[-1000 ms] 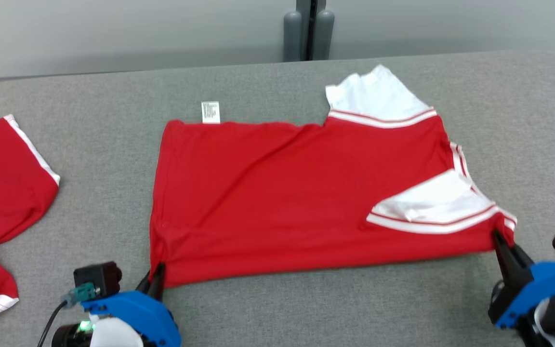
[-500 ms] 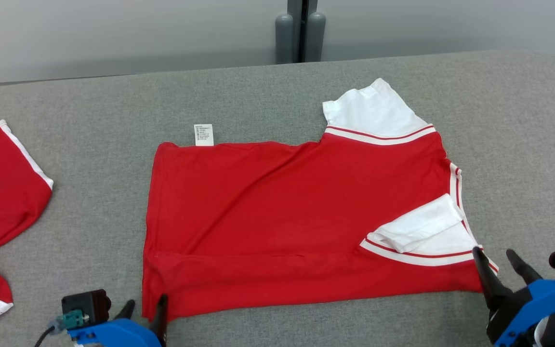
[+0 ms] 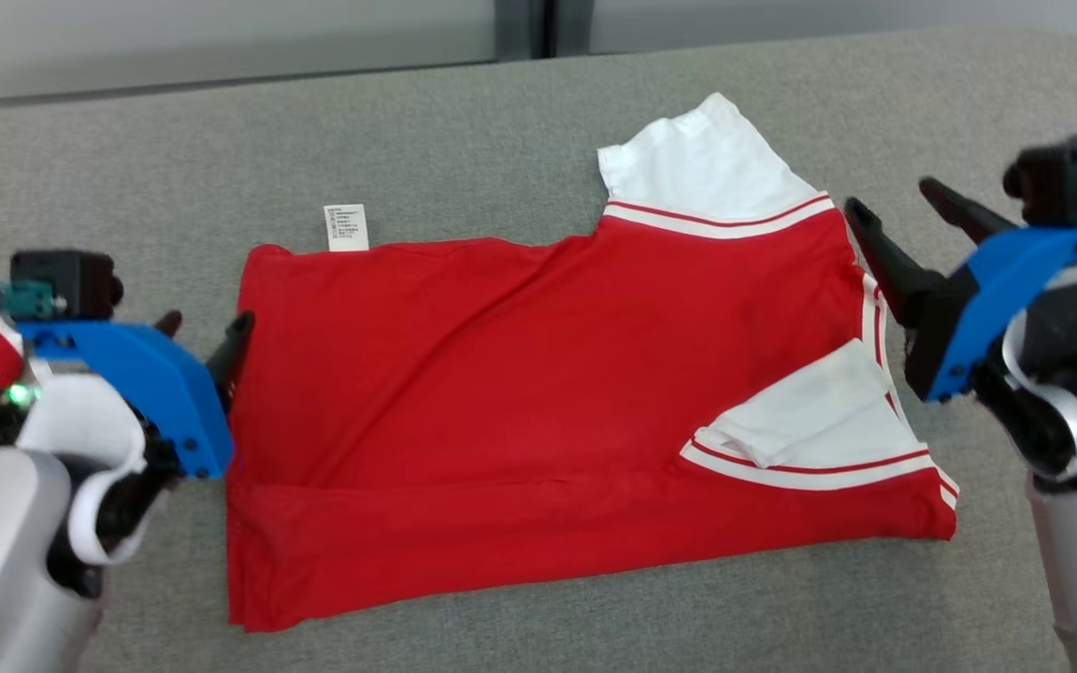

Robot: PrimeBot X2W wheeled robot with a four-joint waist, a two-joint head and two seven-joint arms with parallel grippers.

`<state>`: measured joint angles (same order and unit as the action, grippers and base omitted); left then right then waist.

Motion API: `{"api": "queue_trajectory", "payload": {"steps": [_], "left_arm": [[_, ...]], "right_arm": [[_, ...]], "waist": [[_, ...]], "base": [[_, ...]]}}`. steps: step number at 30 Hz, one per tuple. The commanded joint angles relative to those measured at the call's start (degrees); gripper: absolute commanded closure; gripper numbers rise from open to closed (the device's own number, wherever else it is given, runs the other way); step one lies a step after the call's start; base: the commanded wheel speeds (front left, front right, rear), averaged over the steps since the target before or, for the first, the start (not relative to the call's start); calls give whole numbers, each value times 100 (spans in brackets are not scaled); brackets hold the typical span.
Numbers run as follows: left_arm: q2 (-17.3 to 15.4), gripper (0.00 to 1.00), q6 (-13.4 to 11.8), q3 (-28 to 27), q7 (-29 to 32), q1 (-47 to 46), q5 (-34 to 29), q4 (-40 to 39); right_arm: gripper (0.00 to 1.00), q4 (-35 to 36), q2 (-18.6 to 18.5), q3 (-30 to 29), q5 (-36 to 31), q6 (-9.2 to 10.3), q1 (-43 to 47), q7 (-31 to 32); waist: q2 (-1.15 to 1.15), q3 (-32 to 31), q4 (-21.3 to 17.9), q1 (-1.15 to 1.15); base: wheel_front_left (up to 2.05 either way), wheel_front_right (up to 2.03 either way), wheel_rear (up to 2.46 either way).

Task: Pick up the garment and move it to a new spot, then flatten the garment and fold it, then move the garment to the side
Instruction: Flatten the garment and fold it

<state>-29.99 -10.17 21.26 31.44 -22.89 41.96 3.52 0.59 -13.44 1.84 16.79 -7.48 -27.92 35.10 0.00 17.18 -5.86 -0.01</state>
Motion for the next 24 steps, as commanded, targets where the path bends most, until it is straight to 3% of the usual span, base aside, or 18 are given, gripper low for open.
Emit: {"api": "queue_trajectory", "payload": {"steps": [1, 5, 10, 17, 24], "left_arm": [[-118, 0, 89, 9, 134, -224, 15, 76], [-297, 0, 346, -1, 803, -1022, 202, 462], [-427, 0, 409, -21, 1464, -1771, 343, 803], [-629, 0, 321, 94, 2064, -2144, 292, 841], [-631, 0, 232, 234, 2352, -2176, 282, 685]], "right_arm": [[0, -122, -40, 139, 73, -3, -250, 38], [0, -686, -45, 702, 331, -2, -1266, 27], [0, -1318, -1, 1115, 501, -2, -2196, -232], [0, -1985, 47, 1451, 672, -3, -2758, -660], [0, -2352, -9, 1585, 876, -2, -3043, -921]], "waist": [[0, 74, -28, 1], [0, 452, -216, 1], [0, 870, -375, 1], [0, 1117, -525, 1], [0, 1299, -620, 1]], "base": [[0, 0, 0], [0, 0, 0], [0, 0, 0], [0, 0, 0], [0, 0, 0]]}}
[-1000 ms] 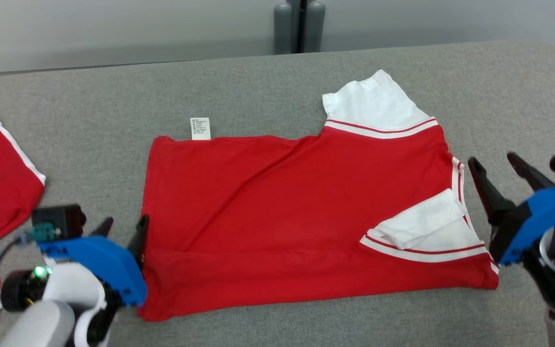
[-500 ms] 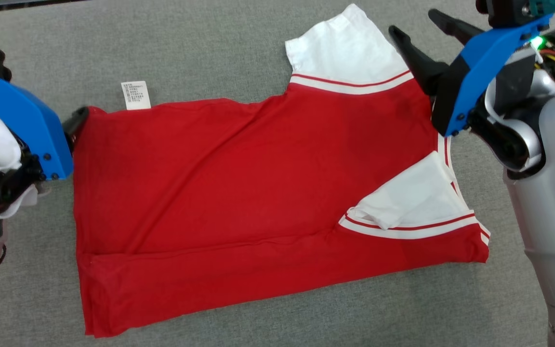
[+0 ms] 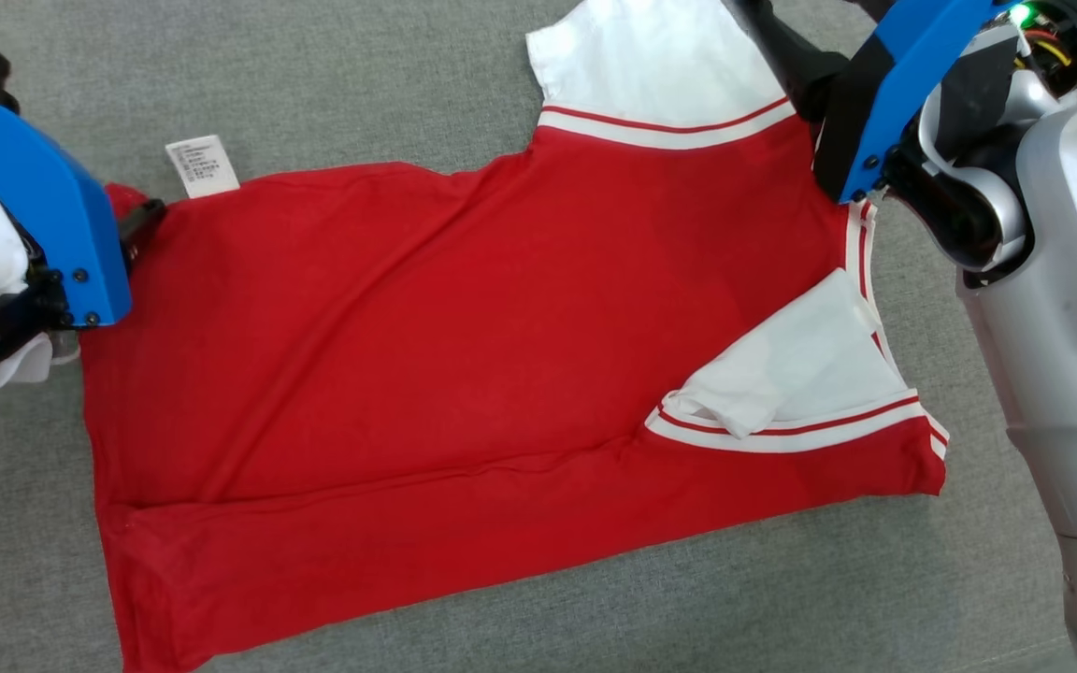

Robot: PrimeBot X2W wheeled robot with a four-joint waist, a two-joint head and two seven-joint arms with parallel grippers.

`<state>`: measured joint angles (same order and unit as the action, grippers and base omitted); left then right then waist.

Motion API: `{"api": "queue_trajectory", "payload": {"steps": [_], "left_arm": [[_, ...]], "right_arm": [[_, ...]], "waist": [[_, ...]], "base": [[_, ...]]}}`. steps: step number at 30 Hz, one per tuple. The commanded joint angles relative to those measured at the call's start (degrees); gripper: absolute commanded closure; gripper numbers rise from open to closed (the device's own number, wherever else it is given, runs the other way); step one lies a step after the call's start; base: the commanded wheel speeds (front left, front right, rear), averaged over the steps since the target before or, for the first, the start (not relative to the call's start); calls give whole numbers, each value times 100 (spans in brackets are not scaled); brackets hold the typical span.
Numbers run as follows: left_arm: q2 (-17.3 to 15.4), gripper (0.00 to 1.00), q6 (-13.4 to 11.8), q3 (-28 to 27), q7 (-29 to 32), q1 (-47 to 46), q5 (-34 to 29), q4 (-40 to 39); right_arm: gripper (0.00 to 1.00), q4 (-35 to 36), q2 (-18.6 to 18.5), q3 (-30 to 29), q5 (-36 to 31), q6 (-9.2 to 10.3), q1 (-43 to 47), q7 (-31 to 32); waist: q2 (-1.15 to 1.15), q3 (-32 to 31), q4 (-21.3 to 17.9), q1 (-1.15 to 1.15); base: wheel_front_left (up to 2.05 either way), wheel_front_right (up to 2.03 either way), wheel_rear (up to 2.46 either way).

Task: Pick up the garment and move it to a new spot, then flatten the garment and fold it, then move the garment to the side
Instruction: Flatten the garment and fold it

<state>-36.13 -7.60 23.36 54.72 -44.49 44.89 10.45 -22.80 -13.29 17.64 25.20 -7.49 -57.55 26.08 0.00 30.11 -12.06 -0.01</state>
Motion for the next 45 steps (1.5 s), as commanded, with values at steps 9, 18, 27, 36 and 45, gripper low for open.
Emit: {"api": "queue_trajectory", "payload": {"steps": [9, 18, 27, 36, 45], "left_arm": [[-279, 100, -166, 319, 585, 108, -229, -353], [405, 100, -305, -23, -746, 148, -133, -707], [1494, 100, -101, 43, -2152, 396, 4, -390], [1935, 100, 175, 79, -2829, 351, 53, 140], [2154, 100, 271, -493, -3954, 670, 337, 437]], "right_arm": [[0, -356, -92, -6, 110, -1, -324, -178], [0, -1474, -92, -481, -380, -2, -824, -444], [0, -2747, -238, -1004, -1103, -1, -1324, -175], [100, -3161, -356, -1063, -1325, -2, -1430, 247], [100, -2304, -507, -881, -405, -2, -929, -481]], "waist": [[0, 154, 60, 1], [0, 379, 598, 1], [0, 566, 1403, 1], [0, 610, 1649, 1], [0, 334, 1316, 1]], "base": [[0, 0, 0], [0, 0, 0], [0, 0, 0], [0, 0, 0], [0, 0, 0]]}}
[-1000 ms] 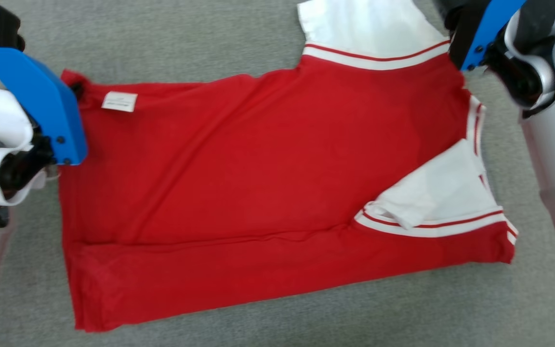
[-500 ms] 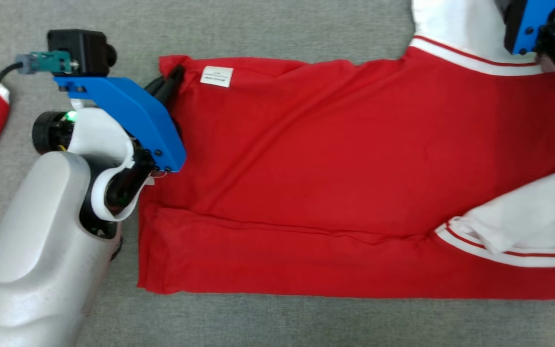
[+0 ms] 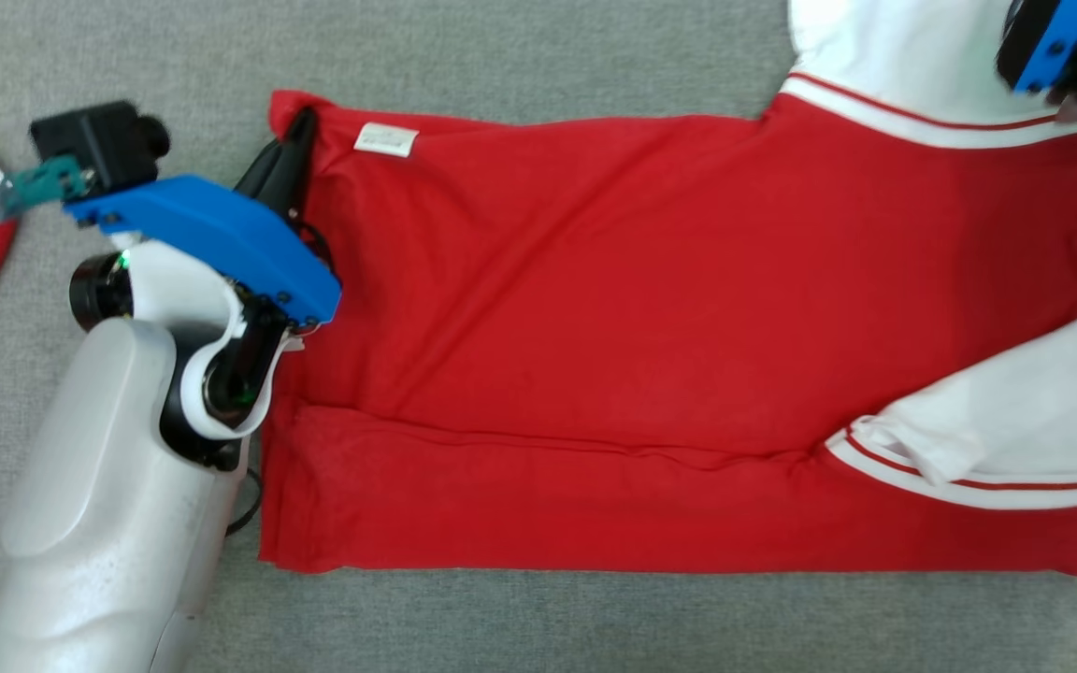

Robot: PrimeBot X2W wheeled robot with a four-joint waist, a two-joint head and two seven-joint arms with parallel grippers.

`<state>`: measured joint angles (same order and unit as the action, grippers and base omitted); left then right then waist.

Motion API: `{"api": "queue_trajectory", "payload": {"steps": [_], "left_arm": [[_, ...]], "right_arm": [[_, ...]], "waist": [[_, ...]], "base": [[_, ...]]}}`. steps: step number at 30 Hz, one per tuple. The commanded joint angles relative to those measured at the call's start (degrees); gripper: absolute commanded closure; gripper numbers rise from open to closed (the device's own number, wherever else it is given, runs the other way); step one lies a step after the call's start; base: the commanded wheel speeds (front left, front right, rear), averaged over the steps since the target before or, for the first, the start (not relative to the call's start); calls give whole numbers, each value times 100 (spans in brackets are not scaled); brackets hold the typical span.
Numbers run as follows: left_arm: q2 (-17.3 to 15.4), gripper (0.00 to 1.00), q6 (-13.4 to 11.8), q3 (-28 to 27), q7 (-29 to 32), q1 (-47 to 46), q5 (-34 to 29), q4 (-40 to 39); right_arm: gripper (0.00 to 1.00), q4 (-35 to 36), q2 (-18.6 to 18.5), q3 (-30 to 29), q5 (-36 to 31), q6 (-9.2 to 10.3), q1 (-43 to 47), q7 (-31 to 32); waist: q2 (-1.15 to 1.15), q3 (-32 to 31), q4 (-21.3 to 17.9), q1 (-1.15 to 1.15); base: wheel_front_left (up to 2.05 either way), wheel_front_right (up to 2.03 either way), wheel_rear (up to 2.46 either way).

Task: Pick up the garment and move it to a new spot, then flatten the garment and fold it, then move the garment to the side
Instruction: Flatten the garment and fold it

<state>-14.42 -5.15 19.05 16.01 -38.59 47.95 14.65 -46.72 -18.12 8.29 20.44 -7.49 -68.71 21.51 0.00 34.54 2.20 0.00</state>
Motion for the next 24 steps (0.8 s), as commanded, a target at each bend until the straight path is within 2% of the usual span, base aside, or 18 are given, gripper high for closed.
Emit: {"api": "queue_trajectory", "payload": {"steps": [1, 3, 7, 11, 16, 19, 24], "left_arm": [[-4, 100, 81, -116, -216, 166, 61, 24], [17, 100, 113, -171, -341, 270, 125, 32], [60, 100, 240, -358, -793, 640, 225, 25], [49, 100, 626, -443, -1129, 1016, 369, -76], [-44, 100, 959, -381, -1475, 1418, 347, -64], [-103, 100, 1084, -302, -1635, 1613, 339, 36], [-256, 100, 1208, -199, -2075, 1809, 191, 258]], "right_arm": [[100, 250, -66, 126, 217, -1, 324, -32], [100, 437, -138, 221, 342, -1, 443, -32], [100, 1289, -480, 433, 934, -1, 1098, -88], [100, 2299, -757, 420, 1478, -2, 1935, 32], [100, 3274, -1033, 108, 1833, -2, 3055, 347], [100, 3661, -1048, -197, 1854, -2, 3645, 494], [100, 4250, -783, -556, 1906, -2, 4523, 732]], "waist": [[0, -163, -146, 0], [0, -219, -187, 0], [0, -453, -315, 0], [0, -709, -398, 0], [0, -981, -434, 0], [0, -1106, -452, 0], [0, -1247, -489, 0]], "base": [[0, 0, 0], [0, 0, 0], [0, 0, 0], [0, 0, 0], [0, 0, 0], [0, 0, 0], [0, 0, 0]]}}
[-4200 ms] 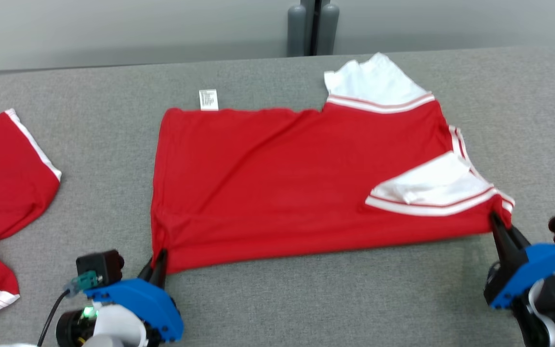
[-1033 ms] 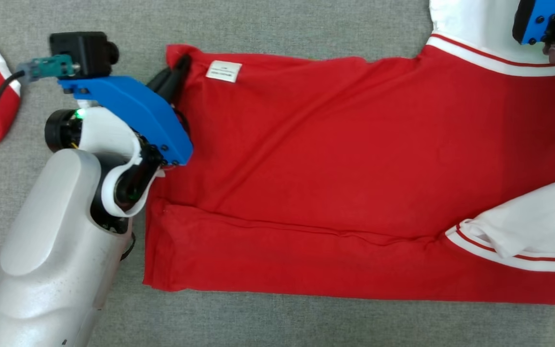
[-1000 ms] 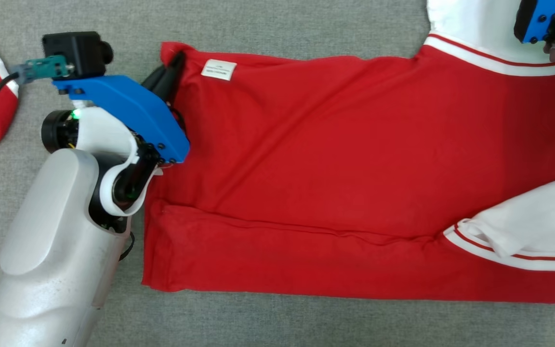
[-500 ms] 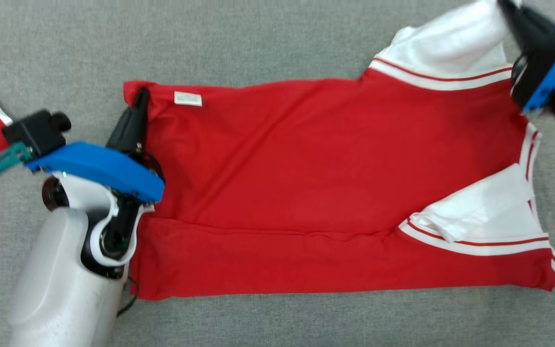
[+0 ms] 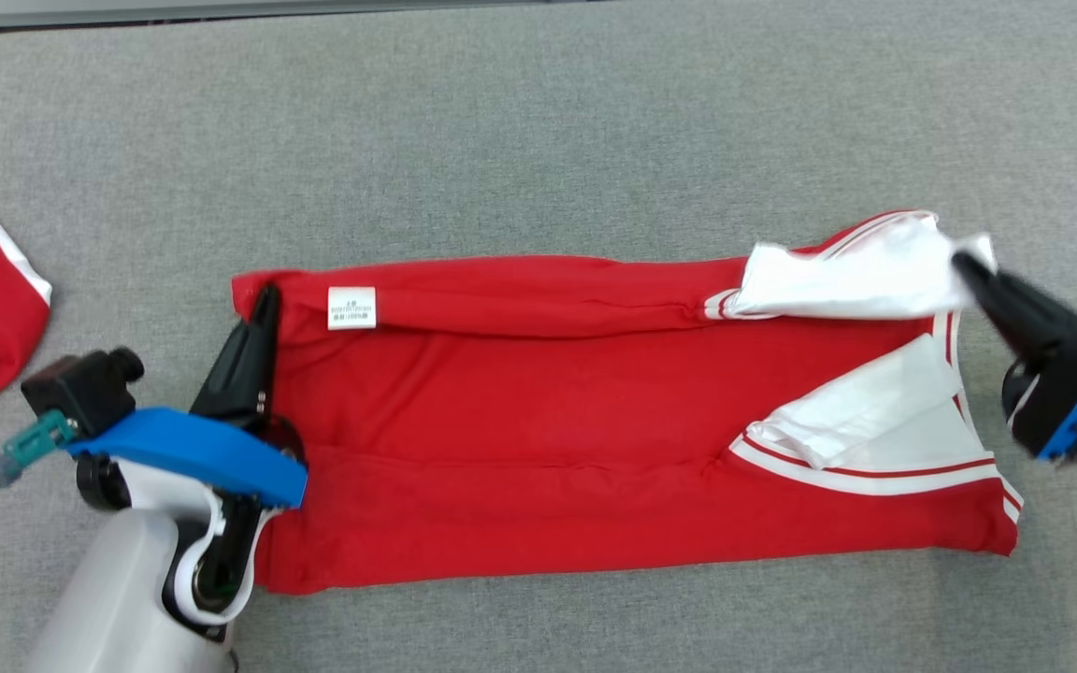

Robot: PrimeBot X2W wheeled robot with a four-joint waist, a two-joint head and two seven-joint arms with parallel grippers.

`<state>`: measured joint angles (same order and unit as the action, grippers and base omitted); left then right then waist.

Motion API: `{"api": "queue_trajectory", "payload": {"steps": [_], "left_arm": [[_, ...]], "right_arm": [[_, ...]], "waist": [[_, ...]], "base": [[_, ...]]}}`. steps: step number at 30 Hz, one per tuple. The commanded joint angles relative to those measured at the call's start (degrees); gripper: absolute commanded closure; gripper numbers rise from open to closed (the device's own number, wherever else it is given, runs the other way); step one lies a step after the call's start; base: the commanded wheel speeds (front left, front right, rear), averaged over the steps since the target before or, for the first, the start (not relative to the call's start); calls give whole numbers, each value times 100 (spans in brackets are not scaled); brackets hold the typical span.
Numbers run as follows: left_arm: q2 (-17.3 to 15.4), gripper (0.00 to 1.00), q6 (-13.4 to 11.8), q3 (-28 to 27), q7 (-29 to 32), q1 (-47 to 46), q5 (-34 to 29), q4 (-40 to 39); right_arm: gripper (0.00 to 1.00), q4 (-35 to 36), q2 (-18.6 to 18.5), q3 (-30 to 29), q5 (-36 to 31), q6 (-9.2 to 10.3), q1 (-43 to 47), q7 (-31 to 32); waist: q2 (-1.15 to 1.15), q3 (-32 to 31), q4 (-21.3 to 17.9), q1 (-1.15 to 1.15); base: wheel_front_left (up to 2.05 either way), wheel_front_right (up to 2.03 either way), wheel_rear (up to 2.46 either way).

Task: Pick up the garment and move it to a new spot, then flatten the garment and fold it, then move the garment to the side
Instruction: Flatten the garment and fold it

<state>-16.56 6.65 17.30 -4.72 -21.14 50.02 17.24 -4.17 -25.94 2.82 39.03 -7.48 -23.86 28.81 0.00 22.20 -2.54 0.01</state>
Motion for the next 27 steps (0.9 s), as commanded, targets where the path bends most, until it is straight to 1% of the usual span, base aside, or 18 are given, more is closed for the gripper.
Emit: {"api": "queue_trajectory", "payload": {"steps": [1, 6, 14, 16, 17, 18, 23, 27], "left_arm": [[-86, 100, 43, 31, -48, 124, -53, 102], [-126, 100, 67, 176, -236, 181, -63, 520], [-122, 100, 86, 286, -512, 417, -31, 822], [-85, 71, 69, 260, -560, 528, 17, 857], [-77, 31, 36, 243, -609, 569, 14, 860], [-65, 0, -2, 230, -651, 613, 7, 871], [-14, 0, -65, 165, -830, 731, -63, 865], [-47, 0, -157, 77, -972, 748, -293, 728]], "right_arm": [[100, 84, 44, -58, 48, -3, 190, 47], [100, 429, 330, -263, -61, -3, 784, 172], [100, 732, 569, -472, -231, -3, 1432, 208], [100, 764, 612, -499, -262, -3, 1577, 237], [5, 770, 630, -527, -287, -3, 1649, 264], [0, 776, 649, -585, -335, -2, 1687, 242], [0, 850, 733, -737, -571, -3, 1900, 206], [0, 919, 866, -994, -821, -3, 1927, 210]], "waist": [[0, -40, -30, -1], [0, -137, -122, -1], [0, -352, -171, -1], [0, -418, -182, -1], [0, -447, -182, -1], [0, -481, -180, -1], [0, -644, -148, -1], [0, -792, -90, -1]], "base": [[0, 0, 0], [0, 0, 0], [0, 0, 0], [0, 0, 0], [0, 0, 0], [0, 0, 0], [0, 0, 0], [0, 0, 0]]}}
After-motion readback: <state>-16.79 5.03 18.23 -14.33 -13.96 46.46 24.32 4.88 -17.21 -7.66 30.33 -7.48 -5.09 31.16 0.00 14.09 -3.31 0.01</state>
